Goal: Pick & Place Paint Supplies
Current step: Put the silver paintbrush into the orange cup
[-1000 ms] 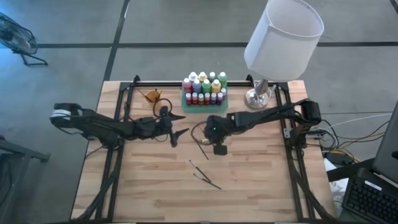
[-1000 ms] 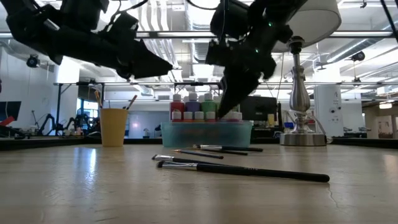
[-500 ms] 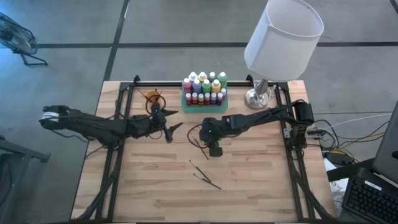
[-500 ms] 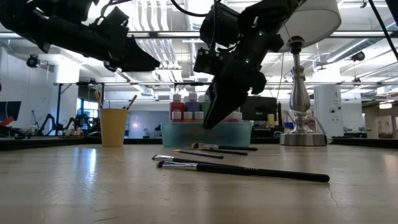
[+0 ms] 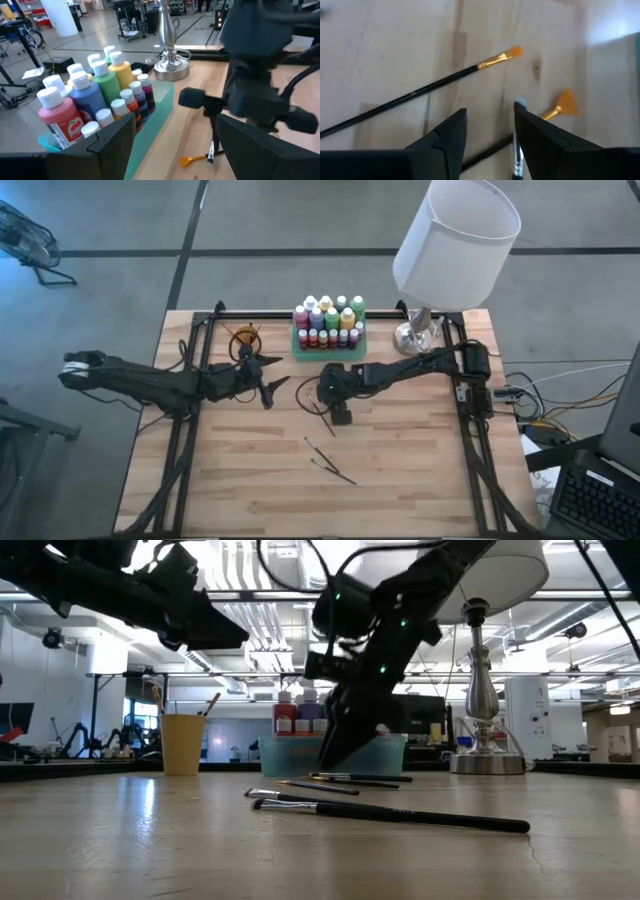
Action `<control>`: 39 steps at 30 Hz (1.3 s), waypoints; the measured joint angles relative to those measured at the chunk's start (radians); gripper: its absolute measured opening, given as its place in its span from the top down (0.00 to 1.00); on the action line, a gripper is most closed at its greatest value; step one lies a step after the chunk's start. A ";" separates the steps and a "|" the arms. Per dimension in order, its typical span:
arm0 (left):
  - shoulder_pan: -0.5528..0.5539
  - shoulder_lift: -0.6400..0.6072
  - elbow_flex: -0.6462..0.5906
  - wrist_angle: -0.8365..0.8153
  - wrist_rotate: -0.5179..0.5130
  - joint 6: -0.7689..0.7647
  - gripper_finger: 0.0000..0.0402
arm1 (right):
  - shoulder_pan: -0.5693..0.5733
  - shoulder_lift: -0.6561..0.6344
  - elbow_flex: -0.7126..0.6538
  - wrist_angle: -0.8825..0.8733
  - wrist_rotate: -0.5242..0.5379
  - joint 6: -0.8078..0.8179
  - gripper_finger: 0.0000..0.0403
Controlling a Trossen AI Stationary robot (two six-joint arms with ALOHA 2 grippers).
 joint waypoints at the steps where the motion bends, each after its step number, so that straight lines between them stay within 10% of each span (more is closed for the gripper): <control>1: 0.000 0.000 0.000 -0.005 0.000 -0.001 0.30 | -0.002 0.016 0.008 0.000 0.000 0.000 0.60; 39: 0.000 -0.006 -0.005 -0.006 0.001 -0.002 0.30 | -0.041 0.116 0.137 -0.094 0.039 -0.058 0.57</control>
